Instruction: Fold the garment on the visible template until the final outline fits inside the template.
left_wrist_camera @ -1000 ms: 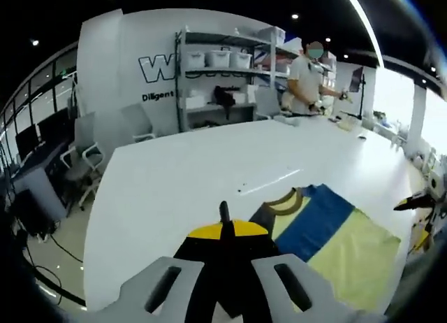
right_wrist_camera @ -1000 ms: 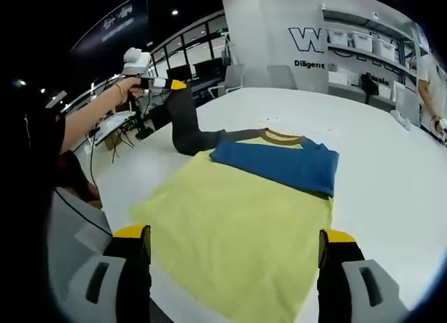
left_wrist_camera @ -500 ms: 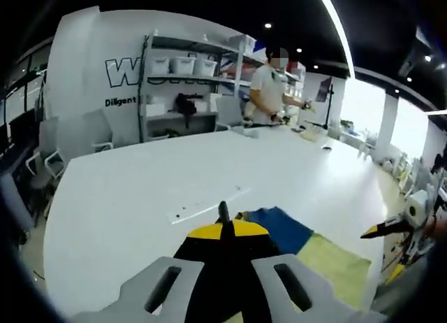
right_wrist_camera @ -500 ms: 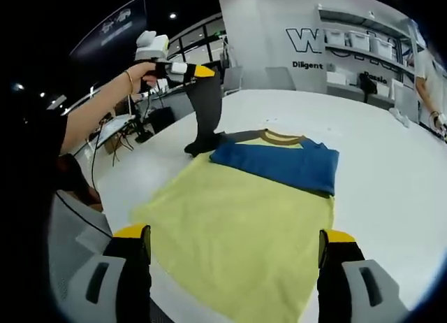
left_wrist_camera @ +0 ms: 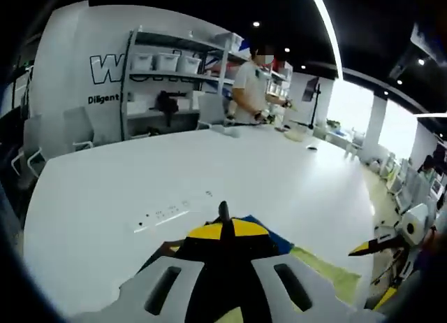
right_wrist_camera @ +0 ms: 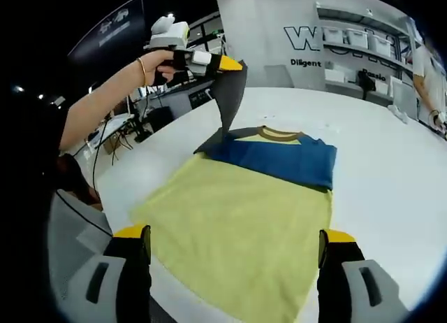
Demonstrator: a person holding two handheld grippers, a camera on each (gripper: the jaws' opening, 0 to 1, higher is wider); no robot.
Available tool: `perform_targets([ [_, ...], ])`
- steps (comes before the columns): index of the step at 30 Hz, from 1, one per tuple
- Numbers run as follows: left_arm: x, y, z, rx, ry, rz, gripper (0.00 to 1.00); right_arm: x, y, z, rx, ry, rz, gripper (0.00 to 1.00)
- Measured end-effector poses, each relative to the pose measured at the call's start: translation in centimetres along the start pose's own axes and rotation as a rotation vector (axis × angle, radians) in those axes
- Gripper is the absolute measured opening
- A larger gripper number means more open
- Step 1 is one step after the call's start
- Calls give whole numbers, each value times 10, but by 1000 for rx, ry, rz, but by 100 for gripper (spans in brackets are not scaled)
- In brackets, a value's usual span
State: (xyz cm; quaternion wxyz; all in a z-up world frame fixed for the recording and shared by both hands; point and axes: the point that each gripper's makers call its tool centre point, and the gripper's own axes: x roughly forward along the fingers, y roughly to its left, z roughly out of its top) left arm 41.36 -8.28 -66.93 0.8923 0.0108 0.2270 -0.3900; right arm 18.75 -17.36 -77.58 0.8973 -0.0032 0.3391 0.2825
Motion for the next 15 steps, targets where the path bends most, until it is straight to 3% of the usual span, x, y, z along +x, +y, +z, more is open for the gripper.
perform_targets([
  [3, 14, -7, -5, -13, 9, 0, 2, 0, 0, -2, 0, 7, -2, 99],
  [9, 49, -21, -28, 3, 86, -1, 2, -2, -4, -3, 1, 10, -11, 99],
  [15, 75, -21, -41, -47, 109, -2, 2, -6, -9, -5, 8, 10, -19, 99],
])
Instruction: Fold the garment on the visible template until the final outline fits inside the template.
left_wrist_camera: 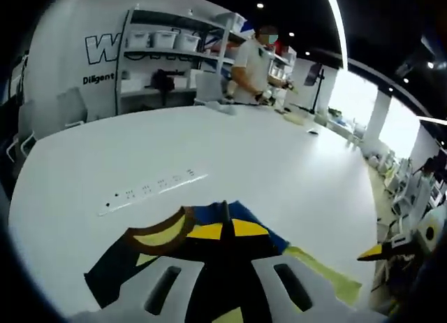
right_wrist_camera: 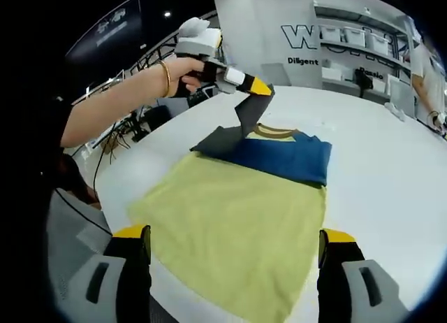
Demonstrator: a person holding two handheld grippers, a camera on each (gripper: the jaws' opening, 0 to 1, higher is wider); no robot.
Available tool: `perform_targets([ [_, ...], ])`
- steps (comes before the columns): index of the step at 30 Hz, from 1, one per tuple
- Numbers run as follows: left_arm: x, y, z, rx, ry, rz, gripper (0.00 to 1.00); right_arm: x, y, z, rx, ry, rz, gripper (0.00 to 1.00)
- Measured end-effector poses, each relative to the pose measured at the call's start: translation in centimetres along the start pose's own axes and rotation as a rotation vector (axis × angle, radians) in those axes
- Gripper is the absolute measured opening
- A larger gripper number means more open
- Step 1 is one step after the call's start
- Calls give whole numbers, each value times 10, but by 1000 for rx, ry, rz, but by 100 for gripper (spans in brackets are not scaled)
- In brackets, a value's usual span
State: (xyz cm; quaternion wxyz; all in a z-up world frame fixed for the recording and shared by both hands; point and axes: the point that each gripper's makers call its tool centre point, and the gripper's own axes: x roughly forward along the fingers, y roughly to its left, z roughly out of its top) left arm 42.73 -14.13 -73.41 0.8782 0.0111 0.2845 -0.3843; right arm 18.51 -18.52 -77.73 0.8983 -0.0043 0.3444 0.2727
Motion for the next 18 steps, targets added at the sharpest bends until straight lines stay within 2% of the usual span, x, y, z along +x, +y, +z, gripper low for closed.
perform_targets([
  [7, 23, -10, -13, 24, 34, -11, 2, 1, -2, -4, 11, 5, -1, 99],
  [14, 49, -23, -36, 41, 86, -34, 2, 4, -7, -5, 17, 9, -2, 99],
  [16, 55, -20, -45, 109, 116, -7, 2, 3, -8, -4, 16, 6, -7, 99],
  [17, 60, -21, -49, 128, 129, -14, 2, 3, -10, -4, 18, 2, -15, 99],
  [18, 64, -23, -51, 107, 130, -24, 2, 2, -12, -5, 20, 4, -20, 99],
])
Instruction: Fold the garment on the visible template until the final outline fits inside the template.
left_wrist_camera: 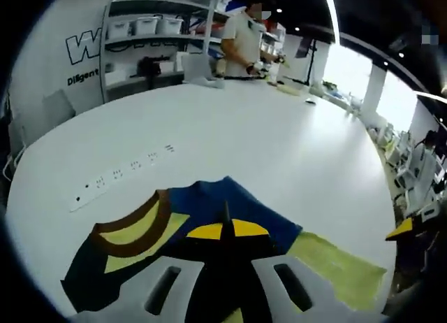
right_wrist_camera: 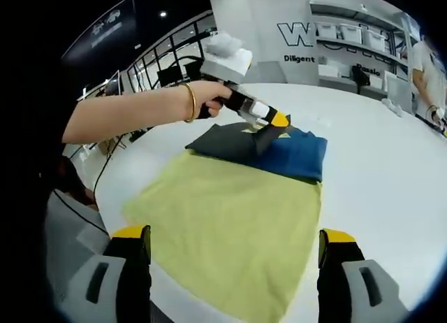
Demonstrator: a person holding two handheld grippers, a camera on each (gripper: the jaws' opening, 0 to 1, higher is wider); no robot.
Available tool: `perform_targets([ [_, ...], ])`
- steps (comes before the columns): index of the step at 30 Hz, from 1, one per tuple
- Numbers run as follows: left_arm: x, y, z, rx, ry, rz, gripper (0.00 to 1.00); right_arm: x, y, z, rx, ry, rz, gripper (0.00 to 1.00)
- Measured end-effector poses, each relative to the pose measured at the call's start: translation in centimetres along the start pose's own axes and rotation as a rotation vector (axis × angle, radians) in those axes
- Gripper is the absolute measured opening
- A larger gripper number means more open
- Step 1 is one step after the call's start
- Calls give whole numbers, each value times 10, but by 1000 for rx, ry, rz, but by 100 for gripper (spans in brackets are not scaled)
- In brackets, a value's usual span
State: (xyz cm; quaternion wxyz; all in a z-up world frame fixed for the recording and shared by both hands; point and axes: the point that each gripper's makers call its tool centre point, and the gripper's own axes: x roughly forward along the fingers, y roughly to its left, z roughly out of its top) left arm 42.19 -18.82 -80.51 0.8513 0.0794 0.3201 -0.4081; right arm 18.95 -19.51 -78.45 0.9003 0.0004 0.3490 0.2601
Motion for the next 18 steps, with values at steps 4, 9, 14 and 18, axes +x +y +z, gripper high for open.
perform_targets([
  [4, 10, -5, -6, -23, 19, -23, 2, 0, -2, -2, 4, 4, -7, 99],
  [9, 24, -5, -16, -85, 43, -45, 2, 0, -5, -3, 17, 0, -22, 99],
  [14, 31, -6, -26, -73, 66, -51, 3, -1, -8, -5, 15, 8, -35, 99],
  [18, 30, -10, -23, -75, 52, -76, 6, -1, -9, -4, 26, -2, -37, 99],
])
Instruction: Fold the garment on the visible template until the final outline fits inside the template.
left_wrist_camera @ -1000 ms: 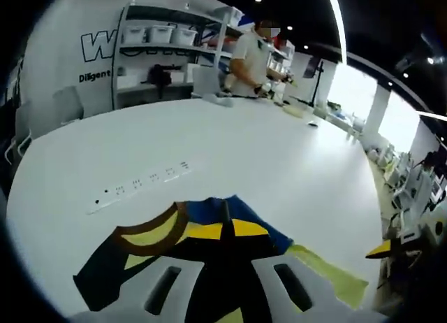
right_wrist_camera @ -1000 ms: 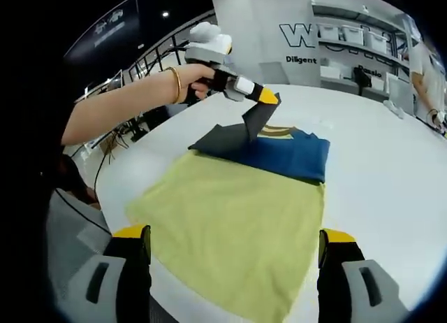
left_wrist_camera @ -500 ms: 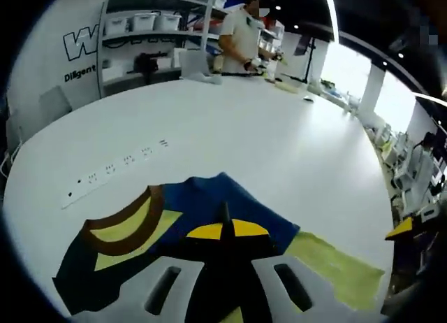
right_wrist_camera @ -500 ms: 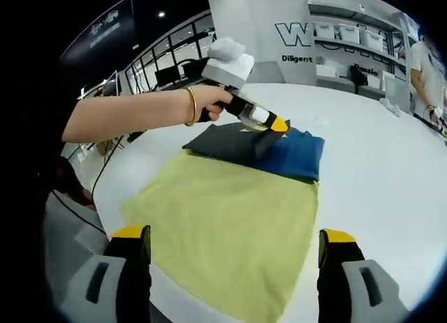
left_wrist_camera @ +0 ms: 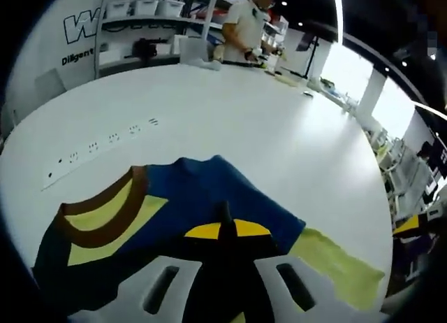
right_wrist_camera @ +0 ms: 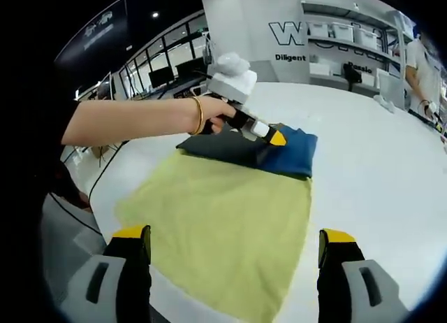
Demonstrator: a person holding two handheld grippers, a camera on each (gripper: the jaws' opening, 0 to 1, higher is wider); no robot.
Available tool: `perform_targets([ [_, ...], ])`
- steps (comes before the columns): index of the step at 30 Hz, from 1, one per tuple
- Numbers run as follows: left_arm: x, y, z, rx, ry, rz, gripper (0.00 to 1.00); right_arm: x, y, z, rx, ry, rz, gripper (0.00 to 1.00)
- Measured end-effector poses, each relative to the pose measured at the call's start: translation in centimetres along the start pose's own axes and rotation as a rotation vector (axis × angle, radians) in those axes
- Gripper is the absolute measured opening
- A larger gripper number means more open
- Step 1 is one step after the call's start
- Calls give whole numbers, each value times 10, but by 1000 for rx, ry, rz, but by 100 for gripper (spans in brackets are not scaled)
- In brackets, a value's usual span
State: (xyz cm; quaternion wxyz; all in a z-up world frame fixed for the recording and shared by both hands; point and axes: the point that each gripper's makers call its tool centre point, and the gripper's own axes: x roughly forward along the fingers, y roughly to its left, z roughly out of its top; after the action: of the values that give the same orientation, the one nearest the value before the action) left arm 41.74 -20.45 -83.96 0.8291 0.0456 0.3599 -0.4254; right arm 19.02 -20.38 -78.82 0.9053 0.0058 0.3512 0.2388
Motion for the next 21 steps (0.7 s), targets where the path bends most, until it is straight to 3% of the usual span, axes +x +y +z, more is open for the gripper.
perform_targets([
  [2, -1, -7, 2, -16, -6, -34, 9, 0, 0, 0, -4, 3, -2, 99],
  [4, -3, -22, 6, -39, -19, -111, 8, 0, 1, 1, -7, 1, 0, 99],
  [6, -8, -24, 7, -35, -18, -119, 8, 0, 1, 3, -6, -5, -4, 99],
  [10, -18, -15, 15, -34, -51, -93, 13, -1, -2, 6, -11, -11, -16, 99],
  [13, -38, 3, 27, -87, -114, -68, 19, 0, -6, 11, -10, -24, -25, 99],
  [21, -75, 33, 24, -61, -153, 34, 50, 4, -6, 17, -15, -33, -26, 99],
])
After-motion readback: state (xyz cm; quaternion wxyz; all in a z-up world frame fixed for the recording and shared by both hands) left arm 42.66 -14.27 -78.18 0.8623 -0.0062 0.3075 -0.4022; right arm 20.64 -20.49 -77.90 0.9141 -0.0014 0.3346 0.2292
